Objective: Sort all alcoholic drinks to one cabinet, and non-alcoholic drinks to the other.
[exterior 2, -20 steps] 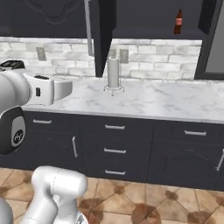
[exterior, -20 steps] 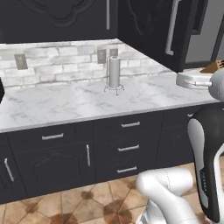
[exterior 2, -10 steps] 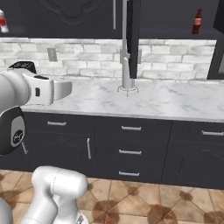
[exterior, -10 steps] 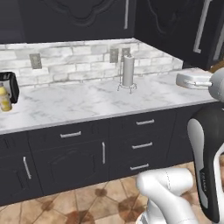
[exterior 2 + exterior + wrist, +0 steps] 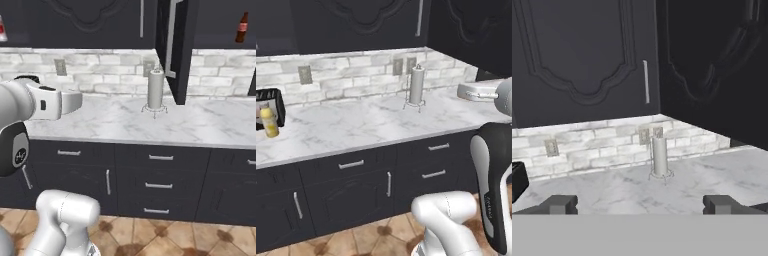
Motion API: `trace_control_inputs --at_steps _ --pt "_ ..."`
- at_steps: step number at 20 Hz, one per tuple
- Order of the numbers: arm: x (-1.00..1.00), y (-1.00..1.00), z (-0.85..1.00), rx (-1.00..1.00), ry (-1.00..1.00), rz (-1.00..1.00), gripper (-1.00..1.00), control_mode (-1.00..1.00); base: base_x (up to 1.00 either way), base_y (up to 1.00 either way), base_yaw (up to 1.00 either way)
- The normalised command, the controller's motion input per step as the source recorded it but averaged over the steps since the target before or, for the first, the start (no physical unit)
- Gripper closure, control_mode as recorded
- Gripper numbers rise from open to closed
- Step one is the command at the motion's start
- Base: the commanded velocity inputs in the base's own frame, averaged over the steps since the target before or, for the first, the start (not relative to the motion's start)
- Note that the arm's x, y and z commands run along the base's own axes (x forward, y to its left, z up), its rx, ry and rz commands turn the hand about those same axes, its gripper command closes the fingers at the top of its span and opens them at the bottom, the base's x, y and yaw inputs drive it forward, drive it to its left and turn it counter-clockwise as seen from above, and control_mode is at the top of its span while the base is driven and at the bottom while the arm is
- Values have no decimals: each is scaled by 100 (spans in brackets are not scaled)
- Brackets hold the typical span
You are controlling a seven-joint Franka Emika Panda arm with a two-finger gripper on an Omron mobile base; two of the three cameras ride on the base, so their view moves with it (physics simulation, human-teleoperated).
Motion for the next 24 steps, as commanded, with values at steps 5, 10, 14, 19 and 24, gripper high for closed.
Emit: trace_control_inputs --at_steps 5,10,14,19,24 --pt "0 0 0 0 0 0 -100 100 44 51 -8" --pt "0 0 0 0 0 0 -100 100 32 56 -8" --pt "0 0 0 0 0 0 -100 100 32 56 -7" --pt "0 0 0 0 0 0 -100 100 33 56 -7" --pt "0 0 0 0 0 0 -100 100 33 57 -7"
